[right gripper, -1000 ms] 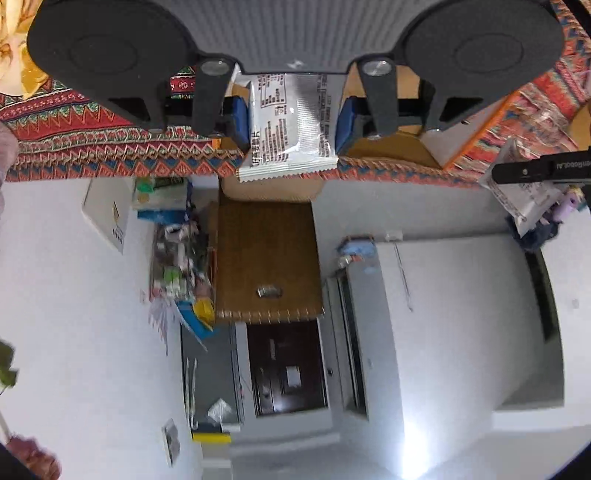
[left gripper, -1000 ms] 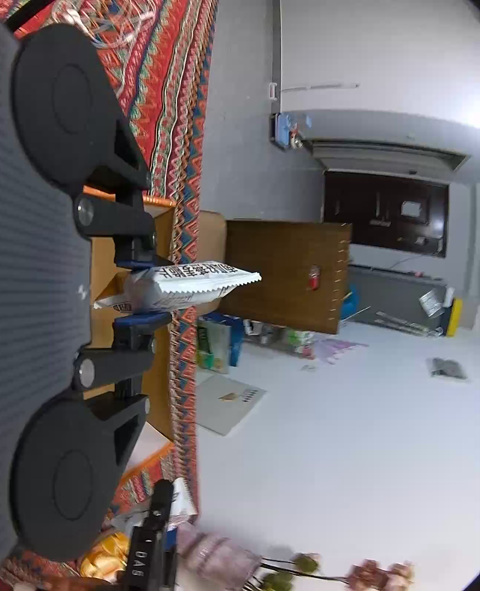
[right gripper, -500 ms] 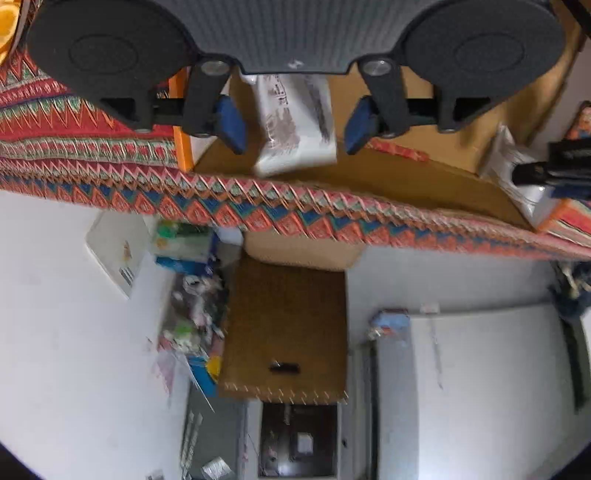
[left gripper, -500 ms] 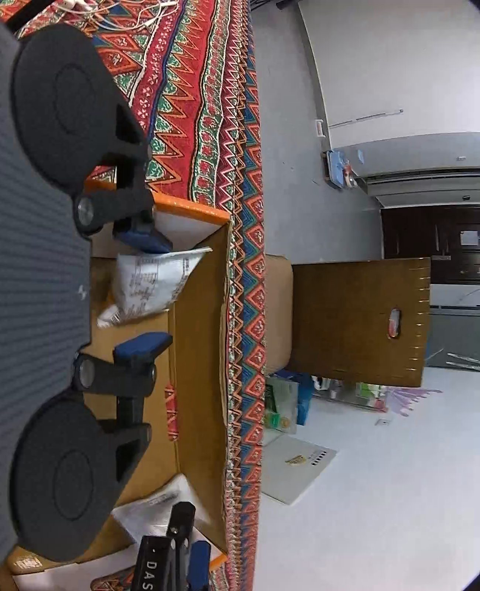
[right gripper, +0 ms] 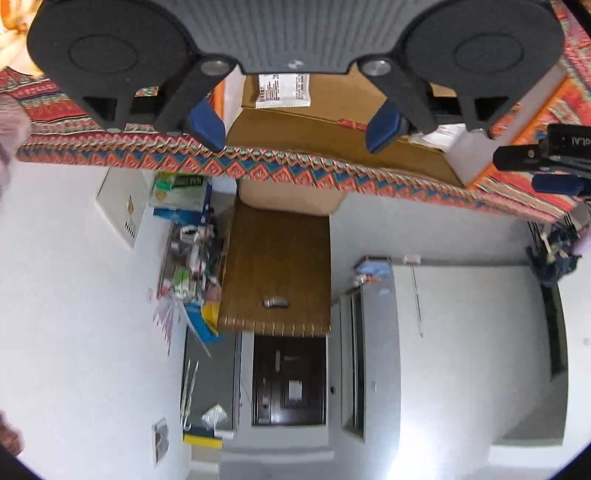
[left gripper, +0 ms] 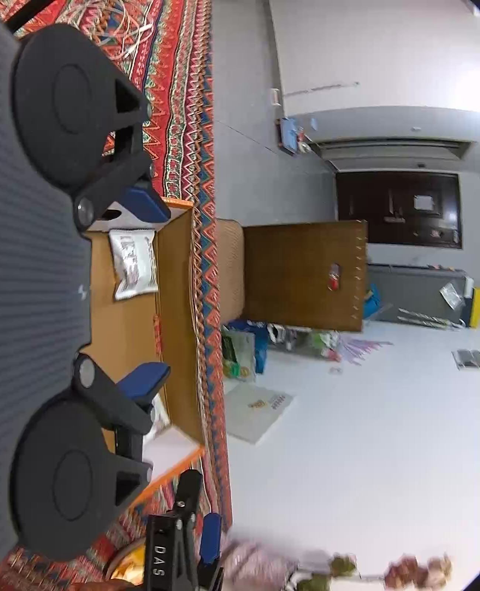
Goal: Organize snacks
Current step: 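Withdraw both tools from the box back toward the snack pile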
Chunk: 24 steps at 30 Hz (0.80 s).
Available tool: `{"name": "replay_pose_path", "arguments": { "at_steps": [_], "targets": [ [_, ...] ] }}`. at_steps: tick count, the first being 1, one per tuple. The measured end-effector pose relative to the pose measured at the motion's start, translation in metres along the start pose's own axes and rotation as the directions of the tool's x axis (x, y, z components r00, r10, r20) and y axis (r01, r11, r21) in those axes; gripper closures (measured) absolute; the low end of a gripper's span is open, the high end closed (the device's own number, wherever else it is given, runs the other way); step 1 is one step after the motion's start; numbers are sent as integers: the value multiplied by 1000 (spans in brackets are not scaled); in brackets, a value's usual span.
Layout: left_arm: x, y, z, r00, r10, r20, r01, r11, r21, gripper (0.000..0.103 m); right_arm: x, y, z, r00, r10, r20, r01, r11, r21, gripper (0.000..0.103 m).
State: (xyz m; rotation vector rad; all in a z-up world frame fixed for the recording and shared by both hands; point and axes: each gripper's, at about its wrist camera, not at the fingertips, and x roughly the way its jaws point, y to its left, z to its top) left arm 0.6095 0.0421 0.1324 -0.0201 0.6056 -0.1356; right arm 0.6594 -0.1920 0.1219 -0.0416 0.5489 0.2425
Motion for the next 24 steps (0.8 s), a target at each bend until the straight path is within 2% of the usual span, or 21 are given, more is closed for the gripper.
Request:
{"name": "replay_pose_path", "arguments": {
  "at_steps": [3, 5, 11, 14, 16, 20, 24],
  "targets": [
    [-36, -8, -5, 999, -21, 28, 21, 1000, 6, 14, -45, -3, -1, 999, 5, 46, -5, 1000, 14, 14],
    [-63, -14, -13, 998, -34, 53, 33, 999, 17, 9, -70, -3, -5, 998, 6, 65, -7, 1000, 10, 14],
    [-140, -31, -48, 991, -80, 108, 76, 996, 38, 4, -145, -3, -35, 992, 29, 119, -29, 1000, -4, 13],
    [-174, -39, -73, 985, -77, 155, 67, 995, 70, 2, -181, -4, -57, 988, 44, 148, -46, 999, 11, 11],
    [-193, -42, -92, 981, -77, 181, 63, 995, 81, 1, -203, -3, -75, 986, 35, 166, -40, 999, 28, 4],
    [-231, -42, -133, 972, -100, 211, 86, 993, 77, 0, -244, 1, -113, 976, 0, 217, -12, 999, 53, 3],
    [-253, -36, -169, 967, -89, 240, 74, 995, 70, 0, -274, 8, -152, 973, -44, 225, 25, 996, 89, 3]
  ]
}}
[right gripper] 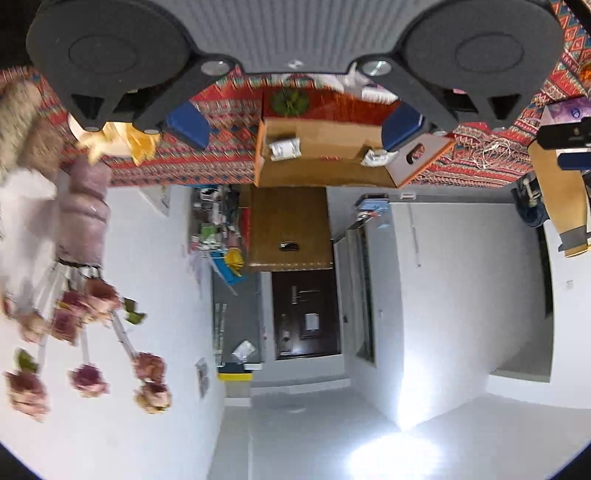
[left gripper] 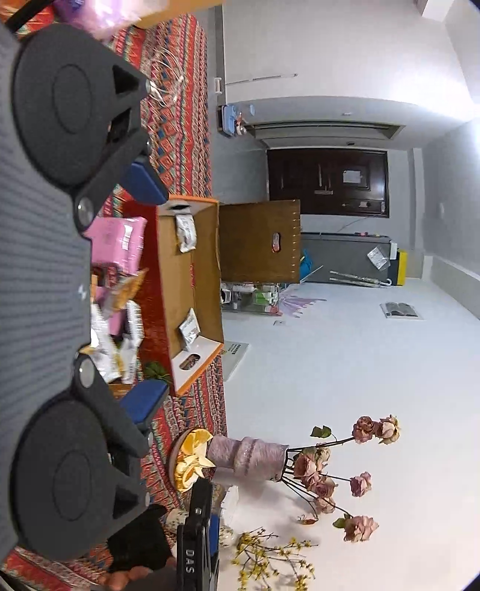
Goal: Organize snacks
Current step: 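Withdraw both tools from the box back toward the snack pile, then grasp a white packet with the left tool while the right tool grasps a cookie packet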
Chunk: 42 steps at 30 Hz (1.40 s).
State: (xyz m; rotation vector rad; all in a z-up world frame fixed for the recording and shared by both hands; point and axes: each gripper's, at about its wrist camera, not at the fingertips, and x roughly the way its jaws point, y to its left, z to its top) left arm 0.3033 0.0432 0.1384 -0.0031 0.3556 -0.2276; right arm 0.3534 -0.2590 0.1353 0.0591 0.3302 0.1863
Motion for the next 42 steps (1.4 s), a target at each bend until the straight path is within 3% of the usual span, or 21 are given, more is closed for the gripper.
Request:
{"name": "replay_pose_path", "arguments": {
  "at_steps": [7, 13, 17, 24, 33, 42],
  "targets": [
    [-28, 10, -48, 999, 27, -24, -28, 999, -38, 0, -46, 11, -50, 998, -64, -1, 64, 997, 37, 2],
    [-42, 16, -80, 997, 3, -81, -10, 995, -95, 0, -66, 27, -90, 994, -109, -12, 109, 994, 8, 2],
    [-48, 11, -93, 994, 5, -105, -15, 995, -99, 0, -73, 32, -109, 995, -90, -47, 91, 996, 22, 2],
    [-63, -3, -106, 995, 14, -98, -22, 996, -84, 0, -97, 46, -140, 992, -123, -34, 121, 991, -51, 2],
    [-66, -27, -128, 991, 58, -122, -75, 987, -143, 0, -114, 39, -155, 998, -63, -26, 59, 989, -132, 2],
    [-31, -32, -119, 982, 64, -177, -84, 991, -105, 0, -93, 15, -142, 998, -32, -54, 31, 999, -22, 4]
  ]
}}
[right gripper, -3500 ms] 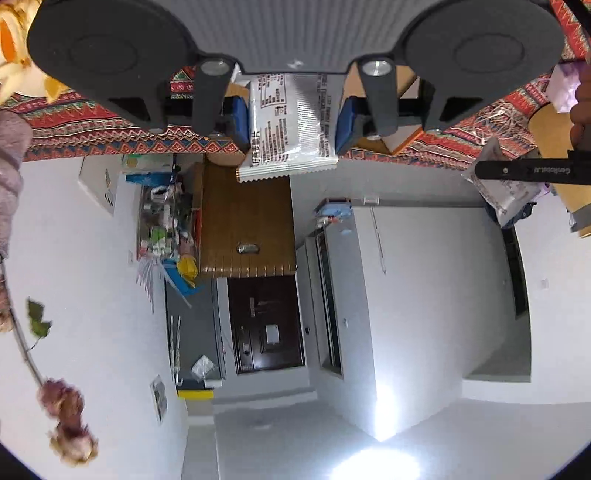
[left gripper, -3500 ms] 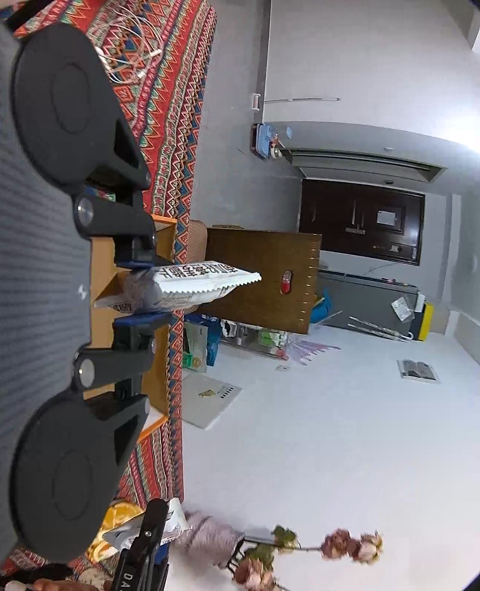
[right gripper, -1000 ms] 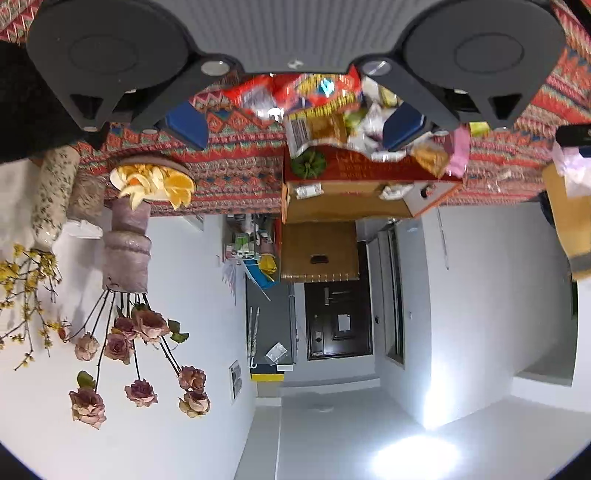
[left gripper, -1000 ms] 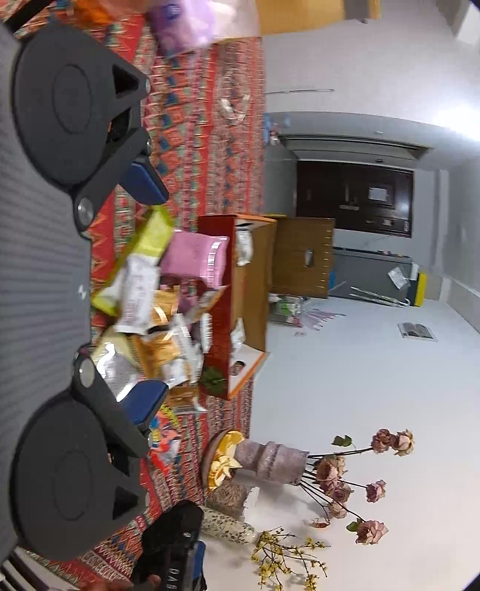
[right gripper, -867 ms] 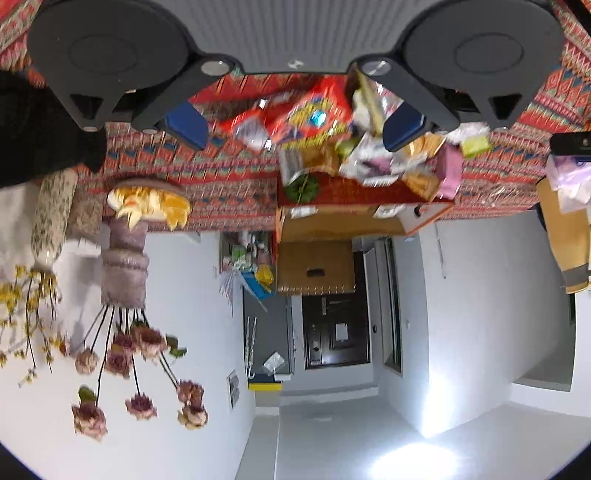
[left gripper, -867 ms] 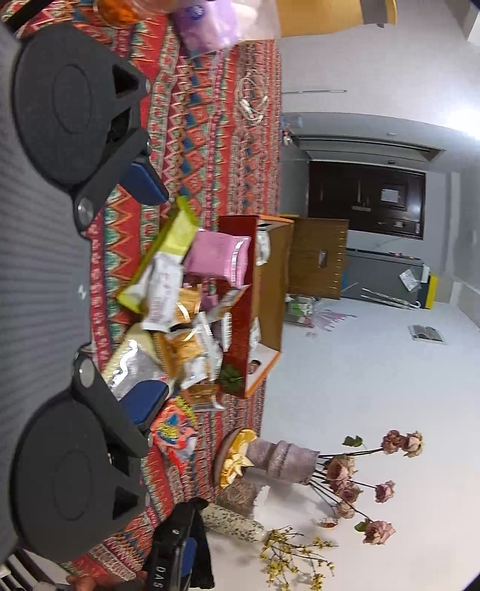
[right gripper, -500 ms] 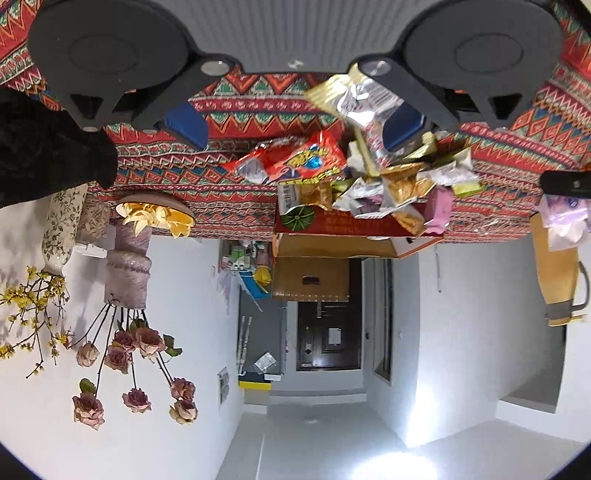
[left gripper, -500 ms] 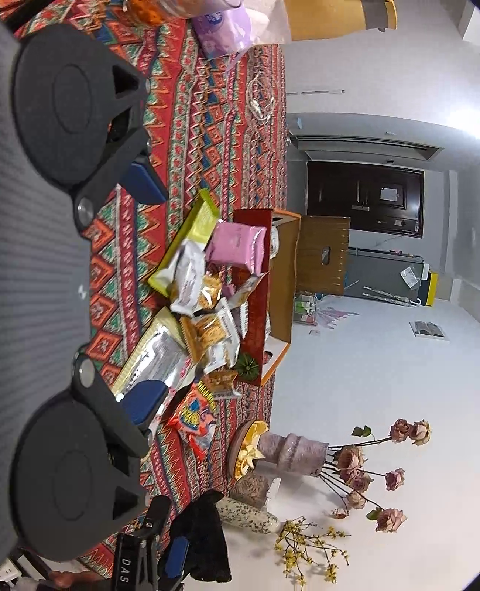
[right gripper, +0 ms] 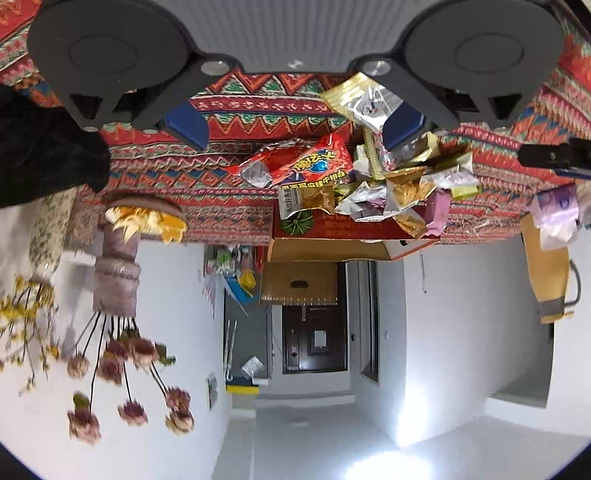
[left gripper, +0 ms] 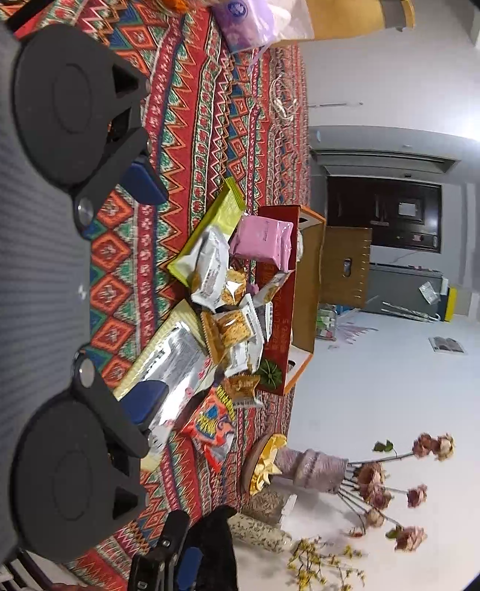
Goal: Organize snacks
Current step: 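Grasp a white packet with the left tool while the right tool grasps a cookie packet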
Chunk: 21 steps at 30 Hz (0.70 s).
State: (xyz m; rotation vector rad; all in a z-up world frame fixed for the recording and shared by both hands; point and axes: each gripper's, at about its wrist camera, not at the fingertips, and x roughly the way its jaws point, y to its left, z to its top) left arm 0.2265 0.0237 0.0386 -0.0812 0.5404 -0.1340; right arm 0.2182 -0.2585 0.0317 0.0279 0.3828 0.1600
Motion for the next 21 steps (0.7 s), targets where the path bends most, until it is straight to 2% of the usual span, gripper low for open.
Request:
{"name": "replay_pose_path", "arguments": {
  "at_steps": [4, 6, 8, 10, 12, 15, 17, 18, 20, 21],
  "targets": [
    [33, 3, 15, 999, -12, -33, 12, 1000, 7, 2, 21, -1, 9, 999, 42, -29, -41, 999, 17, 13],
    [54, 0, 21, 999, -31, -40, 34, 997, 73, 6, 31, 5, 14, 998, 52, -33, -52, 999, -8, 16],
    [76, -2, 29, 999, -20, -46, 27, 990, 138, 14, 41, 10, 19, 998, 58, -33, -59, 998, -26, 19],
    [95, 1, 37, 998, -32, -58, 41, 984, 172, 18, 54, 16, 25, 997, 64, -45, -65, 997, -32, 20],
    [112, 7, 45, 994, -70, -83, 85, 977, 194, 18, 64, 23, 29, 996, 76, -51, -78, 996, -36, 27],
    [128, 13, 49, 989, -102, -103, 124, 965, 231, 17, 81, 36, 34, 993, 96, -75, -99, 994, -45, 28],
    [139, 22, 49, 978, -155, -137, 182, 962, 205, 17, 93, 49, 38, 990, 112, -90, -118, 991, -67, 28],
    [142, 27, 49, 973, -176, -151, 202, 963, 181, 21, 99, 56, 39, 988, 122, -93, -129, 988, -79, 28],
    [139, 32, 46, 976, -183, -118, 202, 963, 178, 46, 113, 70, 44, 985, 145, -96, -154, 983, -102, 33],
    [136, 33, 46, 974, -196, -111, 213, 960, 179, 49, 120, 75, 46, 983, 154, -100, -164, 981, -107, 39]
  ]
}}
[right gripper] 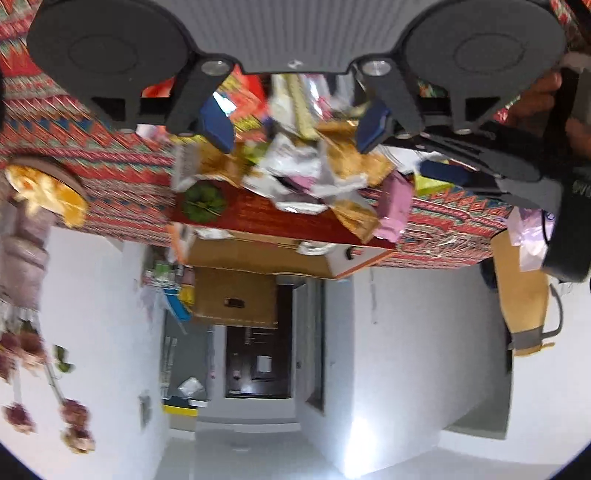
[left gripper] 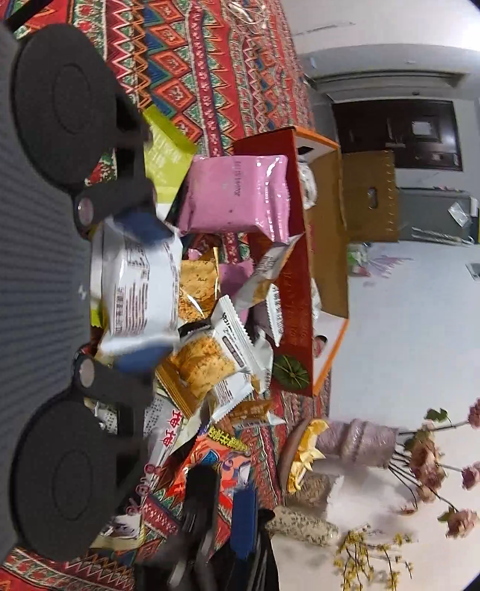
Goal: Organize snacks
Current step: 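Grasp a white packet with the left tool while the right tool grasps a cookie packet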
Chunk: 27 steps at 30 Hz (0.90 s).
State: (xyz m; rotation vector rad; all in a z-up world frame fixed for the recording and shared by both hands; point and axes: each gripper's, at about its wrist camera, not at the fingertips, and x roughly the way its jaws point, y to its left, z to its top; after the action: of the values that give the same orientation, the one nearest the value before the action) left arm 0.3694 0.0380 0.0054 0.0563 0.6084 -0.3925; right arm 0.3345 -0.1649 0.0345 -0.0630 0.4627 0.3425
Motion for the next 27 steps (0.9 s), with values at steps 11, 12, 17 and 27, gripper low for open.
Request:
{"name": "replay_pose_path", "arguments": {
  "at_steps": [11, 12, 17, 27],
  "targets": [
    [-33, 11, -14, 998, 8, 59, -5, 999, -43, 93, 84, 40, 6, 994, 42, -103, -48, 997, -60, 63],
    [-35, 10, -14, 998, 13, 64, -10, 999, -38, 93, 84, 42, 5, 994, 37, -98, -44, 997, -69, 64],
    [-33, 8, -9, 988, 151, 32, -148, 984, -99, 4, 56, 30, 3, 998, 13, -55, -16, 998, -54, 64],
    [2, 6, 11, 975, 200, -94, -221, 875, -432, 0, -3, -17, -11, 1000, -21, -6, 21, 999, 32, 64]
  ]
}}
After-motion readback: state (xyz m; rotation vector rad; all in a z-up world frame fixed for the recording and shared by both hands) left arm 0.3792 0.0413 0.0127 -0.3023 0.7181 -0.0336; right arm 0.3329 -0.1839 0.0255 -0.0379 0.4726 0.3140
